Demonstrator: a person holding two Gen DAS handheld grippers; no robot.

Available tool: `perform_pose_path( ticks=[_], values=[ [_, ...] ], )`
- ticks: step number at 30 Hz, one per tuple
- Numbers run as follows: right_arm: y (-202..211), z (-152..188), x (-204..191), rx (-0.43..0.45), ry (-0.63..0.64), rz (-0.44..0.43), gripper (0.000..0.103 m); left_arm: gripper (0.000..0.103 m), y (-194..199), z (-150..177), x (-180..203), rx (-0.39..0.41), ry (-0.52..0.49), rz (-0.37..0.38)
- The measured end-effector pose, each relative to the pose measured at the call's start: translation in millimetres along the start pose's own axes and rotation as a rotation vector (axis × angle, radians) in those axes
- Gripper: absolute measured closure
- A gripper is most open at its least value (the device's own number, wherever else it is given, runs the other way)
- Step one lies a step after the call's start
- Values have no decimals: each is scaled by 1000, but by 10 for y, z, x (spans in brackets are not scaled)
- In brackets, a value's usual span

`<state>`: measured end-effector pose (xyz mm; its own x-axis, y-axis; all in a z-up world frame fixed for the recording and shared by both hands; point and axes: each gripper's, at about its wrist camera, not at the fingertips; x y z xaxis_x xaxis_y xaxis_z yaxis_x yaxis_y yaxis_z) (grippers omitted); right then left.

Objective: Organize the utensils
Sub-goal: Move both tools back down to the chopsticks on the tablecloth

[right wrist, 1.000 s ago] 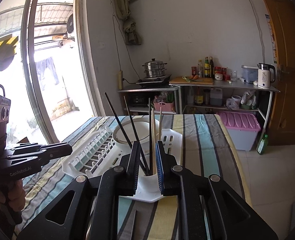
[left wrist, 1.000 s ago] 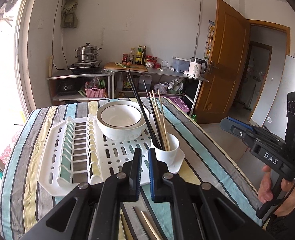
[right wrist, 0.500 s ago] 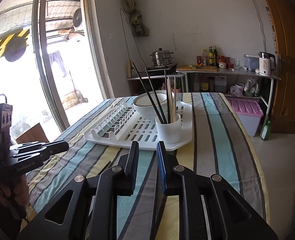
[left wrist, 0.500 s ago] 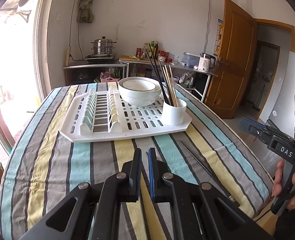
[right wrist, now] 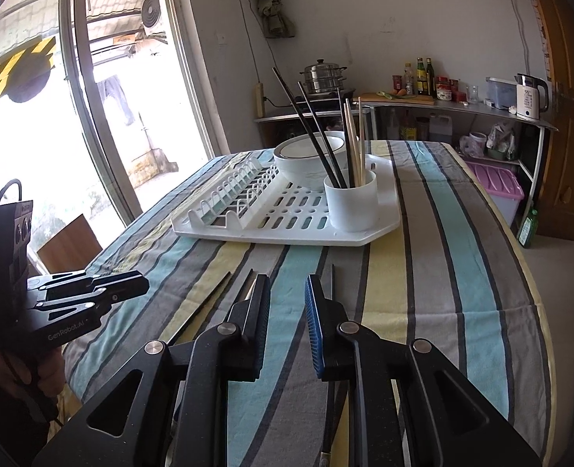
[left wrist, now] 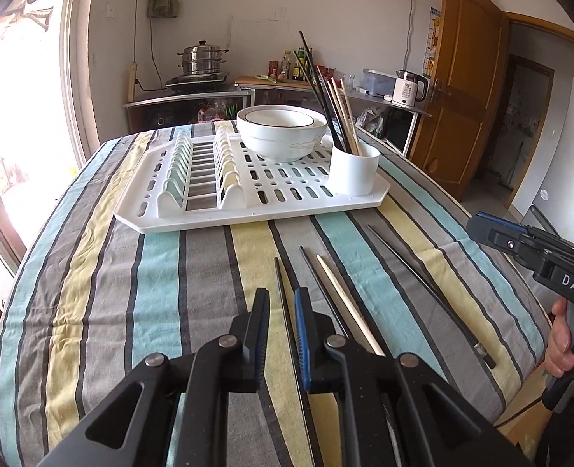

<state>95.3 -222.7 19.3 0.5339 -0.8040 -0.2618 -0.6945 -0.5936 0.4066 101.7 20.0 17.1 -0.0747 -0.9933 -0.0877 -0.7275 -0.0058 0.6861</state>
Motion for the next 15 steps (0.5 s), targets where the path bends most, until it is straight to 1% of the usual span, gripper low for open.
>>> perform_pose_path(
  ticks=[3,10,15],
  values=[
    [-102,3,7,-32,-8,1,84,90,-109,1,17,-23,-7,1],
    [-445,43,-56,-111,-14,-33,84,89,-392,-6,55,-84,-21,14],
    [-628,59,-36,-151,-29,-30,84,88,-539,-38,101,-113,-35,24]
  ],
)
Point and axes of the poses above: each gripper's, at about its wrist camera, not at the fingertips, and y roughly against the way its jaws point, x to its right, z to its underside, and after that the axes turned 15 degrees about -z, right-handed
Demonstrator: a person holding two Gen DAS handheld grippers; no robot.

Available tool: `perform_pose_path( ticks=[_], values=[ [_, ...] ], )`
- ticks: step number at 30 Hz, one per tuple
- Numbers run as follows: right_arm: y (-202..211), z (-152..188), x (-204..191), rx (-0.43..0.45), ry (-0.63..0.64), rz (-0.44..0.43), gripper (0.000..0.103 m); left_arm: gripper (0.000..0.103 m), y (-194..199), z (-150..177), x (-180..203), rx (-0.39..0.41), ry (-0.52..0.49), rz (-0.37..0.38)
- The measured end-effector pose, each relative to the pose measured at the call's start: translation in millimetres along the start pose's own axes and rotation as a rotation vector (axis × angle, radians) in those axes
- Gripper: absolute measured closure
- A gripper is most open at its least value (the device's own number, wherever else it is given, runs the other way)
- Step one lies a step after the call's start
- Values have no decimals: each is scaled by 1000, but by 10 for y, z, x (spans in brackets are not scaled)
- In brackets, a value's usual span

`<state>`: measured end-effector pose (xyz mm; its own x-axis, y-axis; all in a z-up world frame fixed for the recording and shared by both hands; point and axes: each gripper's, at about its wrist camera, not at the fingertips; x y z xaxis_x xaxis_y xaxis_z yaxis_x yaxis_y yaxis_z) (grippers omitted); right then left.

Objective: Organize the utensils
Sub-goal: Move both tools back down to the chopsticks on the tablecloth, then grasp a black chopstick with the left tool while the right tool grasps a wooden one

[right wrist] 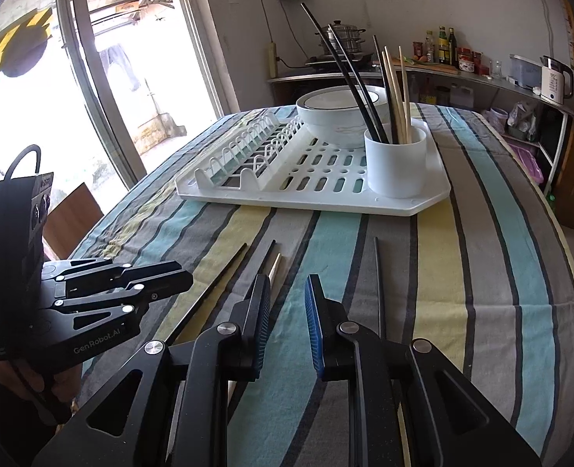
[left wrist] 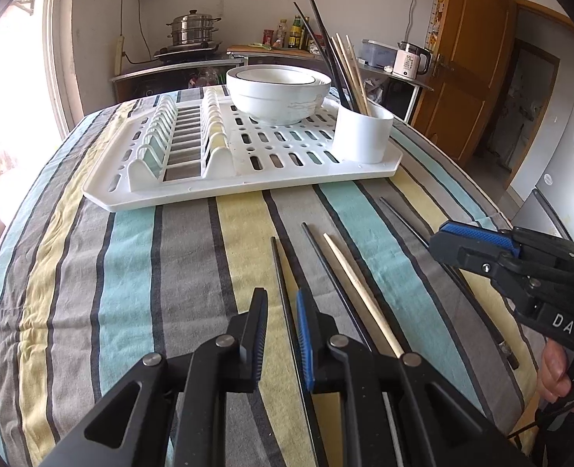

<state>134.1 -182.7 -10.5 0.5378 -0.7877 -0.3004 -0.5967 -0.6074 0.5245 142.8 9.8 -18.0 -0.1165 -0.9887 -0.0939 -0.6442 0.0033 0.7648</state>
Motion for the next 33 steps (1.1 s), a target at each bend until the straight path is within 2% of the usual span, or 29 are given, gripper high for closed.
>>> perform_pose_path(
  ticks=[10,13,16,25,33],
  values=[
    [-195,-12,35,-46,-22,12,84,88,-279,-63,113,-71,-31,-24],
    [-254,-31,34,-59,-24,15,84,88,-296,-78,140,-64,-36,-36],
    [-318,-50,28,-73,-28,16,84,97,-296,-80,125,-58,-37,-53],
    [-596,-66,-10,-155,-25,15,84,98,-202,-60,-105,-43,37,-24],
    [-786,-129,-2,-203,-22,57,84,98,-32,-101,-237,-1,64,-20]
  ],
)
Point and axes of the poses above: each gripper's, at about its wrist camera, not at the fingertips, and y roughly against the way its jaws point, x to its right, z to its underside, and after that the axes turned 15 degrees about -z, right-handed
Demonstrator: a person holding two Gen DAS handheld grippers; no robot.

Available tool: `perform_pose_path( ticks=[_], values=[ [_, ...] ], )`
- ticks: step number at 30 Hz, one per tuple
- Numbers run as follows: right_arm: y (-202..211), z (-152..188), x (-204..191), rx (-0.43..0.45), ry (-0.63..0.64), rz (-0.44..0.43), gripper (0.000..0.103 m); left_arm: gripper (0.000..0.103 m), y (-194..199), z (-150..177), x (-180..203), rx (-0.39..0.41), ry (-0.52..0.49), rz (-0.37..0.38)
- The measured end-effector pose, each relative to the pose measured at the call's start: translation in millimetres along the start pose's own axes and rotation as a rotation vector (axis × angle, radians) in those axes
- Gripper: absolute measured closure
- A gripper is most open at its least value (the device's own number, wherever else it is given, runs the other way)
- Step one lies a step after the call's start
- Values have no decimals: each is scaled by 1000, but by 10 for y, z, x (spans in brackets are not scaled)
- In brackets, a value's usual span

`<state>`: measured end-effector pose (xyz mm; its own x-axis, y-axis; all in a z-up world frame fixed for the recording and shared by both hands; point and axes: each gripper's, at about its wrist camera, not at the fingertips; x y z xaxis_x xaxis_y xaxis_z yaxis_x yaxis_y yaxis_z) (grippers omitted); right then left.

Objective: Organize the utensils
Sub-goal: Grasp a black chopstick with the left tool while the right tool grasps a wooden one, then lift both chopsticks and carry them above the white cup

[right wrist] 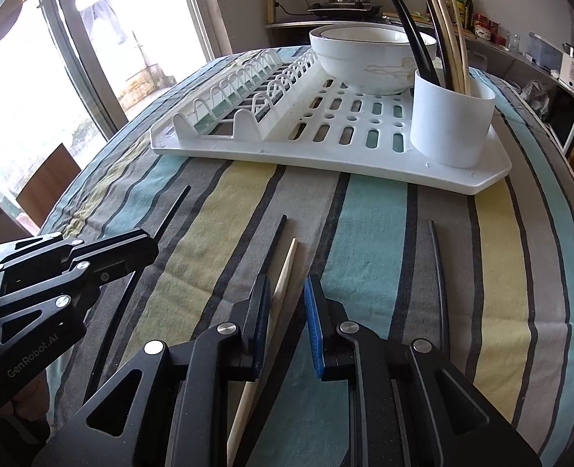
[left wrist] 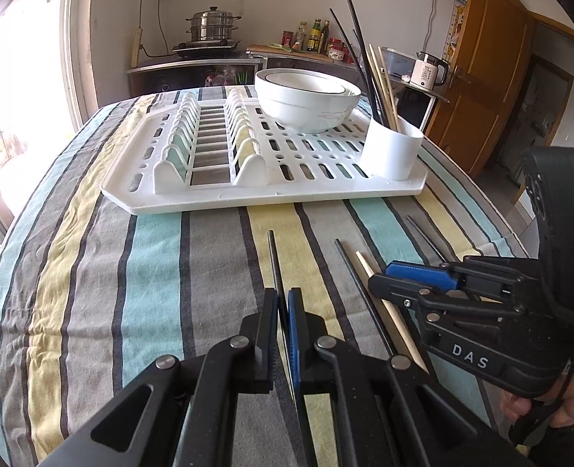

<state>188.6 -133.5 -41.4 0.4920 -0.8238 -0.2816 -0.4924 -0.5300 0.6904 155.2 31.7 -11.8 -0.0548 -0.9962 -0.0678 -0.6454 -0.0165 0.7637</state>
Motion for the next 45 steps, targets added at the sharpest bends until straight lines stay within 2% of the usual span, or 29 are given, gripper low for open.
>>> perform_pose_path(
  ticks=[10,12,16,30,45],
  values=[
    [-103,-75,-138,-70,70,106,86,98,59,-37,-39,14,12,16],
    [-118,-90,-150,-78,78,102,95,98,82,-46,-45,19,14,17],
    [-79,-93,-90,-65,43,48,98,98,152,-83,-71,34,21,23],
    [749,-193,-47,196,14,-64,98,99,555,-331,-76,134,19,26],
    [1382,-187,-86,357,48,-77,98,99,1025,-484,-81,240,20,39]
  ],
)
Point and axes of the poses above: each gripper's, at about its wrist camera, not at the fingertips, and y roughly against the way its jaws point, x to its right, z to its underside, and after that the axes turned 15 degrees about -z, right-handed
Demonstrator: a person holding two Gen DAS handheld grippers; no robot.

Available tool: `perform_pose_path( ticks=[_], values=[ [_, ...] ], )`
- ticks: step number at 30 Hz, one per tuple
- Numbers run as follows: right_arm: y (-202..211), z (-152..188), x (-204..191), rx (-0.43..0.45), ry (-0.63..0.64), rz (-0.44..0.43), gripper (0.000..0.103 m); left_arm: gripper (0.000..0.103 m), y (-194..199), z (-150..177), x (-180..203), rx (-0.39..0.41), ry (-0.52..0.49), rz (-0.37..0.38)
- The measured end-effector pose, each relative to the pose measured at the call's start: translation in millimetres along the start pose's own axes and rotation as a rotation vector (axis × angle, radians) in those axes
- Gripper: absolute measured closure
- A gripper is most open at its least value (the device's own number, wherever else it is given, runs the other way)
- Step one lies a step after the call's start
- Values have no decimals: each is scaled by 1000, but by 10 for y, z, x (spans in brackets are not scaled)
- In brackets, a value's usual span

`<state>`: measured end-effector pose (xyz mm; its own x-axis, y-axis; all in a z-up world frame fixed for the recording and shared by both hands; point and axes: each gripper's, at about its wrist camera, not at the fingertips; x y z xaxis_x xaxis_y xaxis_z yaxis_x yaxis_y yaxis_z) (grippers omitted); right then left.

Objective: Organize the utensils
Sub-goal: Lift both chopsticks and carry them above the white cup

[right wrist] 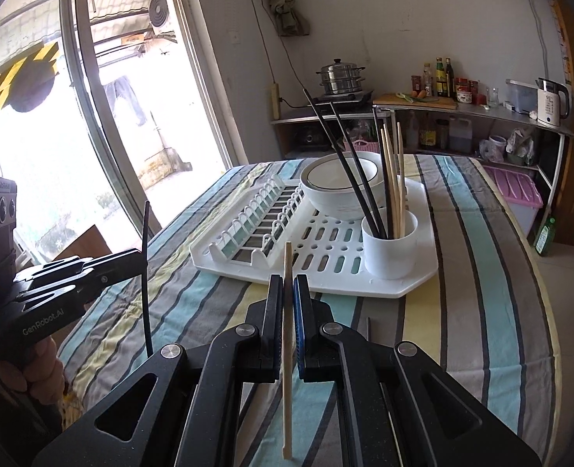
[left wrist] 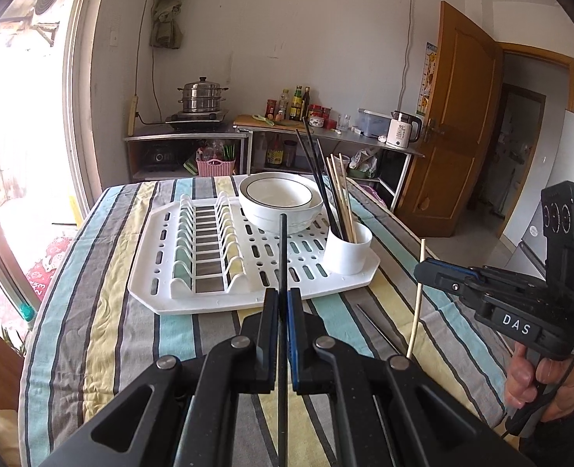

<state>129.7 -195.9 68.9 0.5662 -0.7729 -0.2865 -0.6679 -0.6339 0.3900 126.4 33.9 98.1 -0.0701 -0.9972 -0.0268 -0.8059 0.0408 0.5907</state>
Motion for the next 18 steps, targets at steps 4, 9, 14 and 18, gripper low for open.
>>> perform_pose_path(
  ticks=[4,9,14,18],
  values=[
    [76,2,6,18,6,1,98,99,42,-24,5,10,4,2],
    [147,-15,47,43,1,3,98,99,61,-76,27,14,4,10],
    [237,-110,79,72,11,12,98,99,76,-235,106,31,-8,20],
    [293,-251,166,97,18,33,98,100,39,-443,227,43,-22,41]
  ],
)
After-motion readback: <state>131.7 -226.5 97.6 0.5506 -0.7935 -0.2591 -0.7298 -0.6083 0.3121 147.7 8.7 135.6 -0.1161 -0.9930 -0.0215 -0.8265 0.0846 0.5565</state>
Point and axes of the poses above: each gripper's, at about its wrist camera, not at the fingertips, and y roughly against the way its jaws point, x to its right, z to its underside, and after that the axes turned 15 degrees about -z, right-handed
